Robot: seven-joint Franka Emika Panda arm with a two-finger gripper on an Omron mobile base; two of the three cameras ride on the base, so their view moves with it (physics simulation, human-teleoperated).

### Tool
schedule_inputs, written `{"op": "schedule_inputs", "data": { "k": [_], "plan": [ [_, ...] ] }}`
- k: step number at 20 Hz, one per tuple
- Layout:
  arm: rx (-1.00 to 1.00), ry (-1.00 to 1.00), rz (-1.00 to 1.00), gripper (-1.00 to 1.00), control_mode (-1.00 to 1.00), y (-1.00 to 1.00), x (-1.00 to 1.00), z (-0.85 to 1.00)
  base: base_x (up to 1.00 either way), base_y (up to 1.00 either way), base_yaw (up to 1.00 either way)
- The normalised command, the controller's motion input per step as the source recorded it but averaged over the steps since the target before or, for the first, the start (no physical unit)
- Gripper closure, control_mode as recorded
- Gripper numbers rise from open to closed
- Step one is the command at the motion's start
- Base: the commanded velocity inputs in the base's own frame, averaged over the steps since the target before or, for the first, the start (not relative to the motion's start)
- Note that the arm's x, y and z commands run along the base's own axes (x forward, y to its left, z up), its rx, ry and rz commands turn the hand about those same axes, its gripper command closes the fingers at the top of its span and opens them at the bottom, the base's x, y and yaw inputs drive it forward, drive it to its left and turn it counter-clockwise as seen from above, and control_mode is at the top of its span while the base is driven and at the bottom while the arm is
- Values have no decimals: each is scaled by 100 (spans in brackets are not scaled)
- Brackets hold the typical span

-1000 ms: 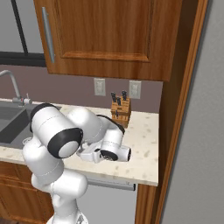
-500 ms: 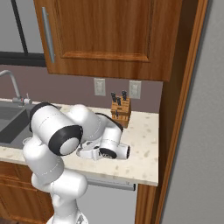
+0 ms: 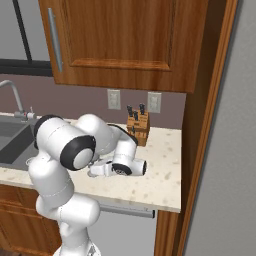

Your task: Retrieve the wine glasses from the counter and place one next to each plate.

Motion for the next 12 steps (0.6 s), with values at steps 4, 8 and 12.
{"op": "schedule_inputs", "data": {
  "k": [4, 8, 12],
  "plan": [
    [0, 0, 0, -100, -100, 7, 0, 0, 0, 0, 0],
    [0, 0, 0, -100, -100, 15, 0, 0, 0, 0, 0],
    [0, 0, 0, 100, -100, 10, 0, 0, 0, 0, 0]
  ]
}}
